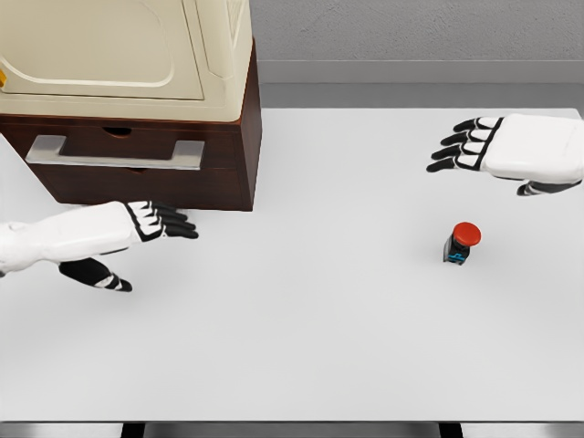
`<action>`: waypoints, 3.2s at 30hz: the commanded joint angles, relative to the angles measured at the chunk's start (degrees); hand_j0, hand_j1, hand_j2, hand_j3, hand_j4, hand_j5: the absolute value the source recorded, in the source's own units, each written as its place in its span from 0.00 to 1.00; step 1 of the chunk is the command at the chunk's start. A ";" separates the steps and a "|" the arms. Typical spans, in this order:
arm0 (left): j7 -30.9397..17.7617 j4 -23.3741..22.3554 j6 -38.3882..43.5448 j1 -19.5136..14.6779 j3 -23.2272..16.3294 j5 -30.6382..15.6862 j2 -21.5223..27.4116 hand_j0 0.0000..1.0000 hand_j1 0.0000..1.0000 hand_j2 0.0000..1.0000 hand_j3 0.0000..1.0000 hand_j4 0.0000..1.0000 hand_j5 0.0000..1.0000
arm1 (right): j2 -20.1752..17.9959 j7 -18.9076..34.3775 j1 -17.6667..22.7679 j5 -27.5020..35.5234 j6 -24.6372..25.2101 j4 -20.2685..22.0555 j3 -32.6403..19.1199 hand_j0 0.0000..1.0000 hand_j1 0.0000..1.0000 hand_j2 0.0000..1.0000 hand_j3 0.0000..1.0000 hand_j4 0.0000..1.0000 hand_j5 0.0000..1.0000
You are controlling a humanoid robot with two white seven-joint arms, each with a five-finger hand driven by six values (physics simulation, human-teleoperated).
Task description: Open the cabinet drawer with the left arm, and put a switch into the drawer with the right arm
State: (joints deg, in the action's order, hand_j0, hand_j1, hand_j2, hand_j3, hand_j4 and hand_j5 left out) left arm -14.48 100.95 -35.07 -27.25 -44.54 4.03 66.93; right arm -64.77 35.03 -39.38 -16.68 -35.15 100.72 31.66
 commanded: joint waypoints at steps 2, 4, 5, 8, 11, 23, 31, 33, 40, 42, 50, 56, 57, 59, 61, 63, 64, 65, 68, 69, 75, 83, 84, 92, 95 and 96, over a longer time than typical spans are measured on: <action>-0.64 0.04 0.07 0.00 -0.02 0.01 0.04 1.00 1.00 1.00 1.00 1.00 1.00 | -0.10 -0.03 -0.09 0.25 0.15 -0.08 -0.37 1.00 1.00 1.00 1.00 1.00 1.00; -0.37 0.04 0.07 -1.67 -0.02 0.01 1.98 1.00 1.00 1.00 1.00 1.00 1.00 | -0.18 -0.03 0.09 0.25 0.15 -0.26 -0.37 1.00 1.00 1.00 1.00 1.00 1.00; 0.07 0.04 0.07 -2.72 -0.02 -0.25 3.55 1.00 1.00 1.00 1.00 1.00 1.00 | -0.27 -0.03 0.26 0.33 0.15 -0.43 -0.28 1.00 1.00 1.00 1.00 1.00 1.00; -2.21 0.13 0.07 -3.60 0.76 -0.43 0.84 1.00 1.00 1.00 1.00 1.00 1.00 | -2.12 -0.03 4.13 -1.42 0.15 -1.40 0.07 1.00 1.00 1.00 1.00 1.00 1.00; -3.18 0.13 0.07 -5.01 1.12 -7.81 3.73 1.00 1.00 1.00 1.00 1.00 1.00 | -2.12 -0.03 5.63 -3.09 0.15 -3.16 2.97 1.00 1.00 1.00 1.00 1.00 1.00; -2.74 0.04 0.07 -23.29 -22.08 -12.38 7.60 1.00 1.00 1.00 1.00 1.00 1.00 | 1.40 -0.03 5.63 -8.10 0.15 -4.83 5.69 1.00 1.00 1.00 1.00 1.00 1.00; -3.36 0.04 0.07 -24.87 -24.46 -22.23 8.31 1.00 1.00 1.00 1.00 1.00 1.00 | 3.51 -0.03 5.54 -8.02 0.15 -5.09 6.75 1.00 1.00 1.00 1.00 1.00 1.00; -3.45 0.04 0.07 -25.05 -24.37 -24.60 8.75 1.00 1.00 1.00 1.00 1.00 1.00 | 3.51 -0.03 5.54 -8.02 0.15 -5.27 7.27 1.00 1.00 1.00 1.00 1.00 1.00; -5.21 -0.05 8.26 -26.19 -24.28 -26.45 8.83 1.00 1.00 1.00 1.00 1.00 1.00 | 4.03 -0.03 5.54 -7.75 0.15 -6.94 7.54 1.00 1.00 1.00 1.00 1.00 1.00; -5.21 -0.05 12.21 -26.54 -24.28 -26.45 8.75 1.00 1.00 1.00 1.00 1.00 1.00 | 4.03 -0.03 5.54 -7.67 0.15 -7.29 7.54 1.00 1.00 1.00 1.00 1.00 1.00; -5.21 -1.10 15.91 -27.33 -23.05 -25.92 8.75 1.00 1.00 1.00 1.00 1.00 1.00 | 4.30 -0.03 5.63 -7.49 0.15 -7.29 7.98 1.00 1.00 1.00 1.00 1.00 1.00; -5.03 -2.95 18.81 -27.42 -22.79 -25.66 7.60 1.00 1.00 1.00 1.00 1.00 1.00 | 4.47 -0.03 5.63 -7.49 0.15 -7.20 8.33 1.00 1.00 1.00 1.00 1.00 1.00; -5.03 -3.48 18.72 -27.42 -22.79 -25.66 7.25 1.00 1.00 1.00 1.00 1.00 1.00 | 4.47 -0.03 5.63 -7.49 0.15 -7.20 8.33 1.00 1.00 1.00 1.00 1.00 1.00; -5.12 -3.13 18.37 -27.95 -22.70 -25.92 7.25 1.00 1.00 1.00 1.00 1.00 1.00 | 4.47 -0.03 5.63 -7.49 0.15 -7.20 8.33 1.00 1.00 1.00 1.00 1.00 1.00; -5.64 -2.95 17.93 -28.04 -22.70 -26.18 6.20 1.00 1.00 1.00 1.00 1.00 1.00 | 4.47 -0.03 5.63 -7.40 0.15 -7.20 8.33 1.00 1.00 1.00 1.00 1.00 1.00; -6.52 -2.60 17.58 -28.21 -22.70 -26.27 5.76 1.00 1.00 1.00 1.00 1.00 1.00 | 4.47 -0.03 5.63 -7.40 0.15 -7.20 8.33 1.00 1.00 1.00 1.00 1.00 1.00; -6.87 -2.33 17.06 -28.21 -22.70 -26.36 5.85 1.00 1.00 1.00 1.00 1.00 1.00 | 4.47 -0.03 5.63 -7.40 0.15 -7.20 8.33 1.00 1.00 1.00 1.00 1.00 1.00; -7.58 -2.33 15.48 -28.30 -22.70 -26.53 5.93 1.00 1.00 1.00 1.00 1.00 1.00 | 4.47 -0.03 5.63 -7.40 0.15 -7.20 8.33 1.00 1.00 1.00 1.00 1.00 1.00; -8.28 -1.63 2.83 -28.39 -22.79 -28.38 8.48 1.00 1.00 1.00 1.00 1.00 1.00 | 4.47 -0.03 5.63 -7.40 0.15 -7.20 8.33 1.00 1.00 1.00 1.00 1.00 1.00; -8.28 -1.63 0.07 -28.30 -22.88 -28.47 9.27 1.00 1.00 1.00 1.00 1.00 1.00 | 4.47 -0.03 5.63 -7.40 0.15 -7.20 8.33 1.00 1.00 1.00 1.00 1.00 1.00; -9.16 -1.28 0.07 -28.21 -22.88 -29.96 11.91 1.00 1.00 1.00 1.00 1.00 1.00 | 4.47 -0.03 5.63 -7.49 0.15 -7.20 8.33 1.00 1.00 1.00 1.00 1.00 1.00; -9.16 -1.81 1.67 -28.39 -22.09 -29.61 10.06 1.00 1.00 1.00 1.00 1.00 1.00 | 4.56 -0.03 5.19 -7.58 0.15 -7.20 8.24 1.00 1.00 1.00 1.00 1.00 1.00; -9.16 -2.42 1.67 -28.39 -22.00 -29.79 10.06 1.00 1.00 1.00 1.00 1.00 1.00 | 4.47 -0.03 5.19 -7.58 0.15 -7.20 8.24 1.00 1.00 1.00 1.00 1.00 1.00; -8.98 -6.11 5.89 -28.83 -21.56 -29.17 8.57 1.00 1.00 1.00 1.00 1.00 1.00 | 4.65 -0.03 5.19 -7.75 0.15 -6.94 8.33 1.00 1.00 1.00 1.00 1.00 1.00; -8.90 -6.55 5.89 -28.65 -21.56 -28.91 7.78 1.00 1.00 1.00 1.00 1.00 1.00 | 4.65 -0.03 5.19 -7.75 0.15 -6.94 8.33 1.00 1.00 1.00 1.00 1.00 1.00; -8.90 -6.64 5.98 -28.57 -21.65 -28.64 7.60 1.00 1.00 1.00 1.00 1.00 1.00 | 4.65 -0.03 5.19 -7.75 0.15 -6.94 8.33 1.00 1.00 1.00 1.00 1.00 1.00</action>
State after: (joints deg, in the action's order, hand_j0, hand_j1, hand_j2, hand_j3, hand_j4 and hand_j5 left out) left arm -23.43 94.62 -29.49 -55.89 -66.24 -24.48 74.89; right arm -60.07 35.02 -34.28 -24.64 -35.13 93.76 40.00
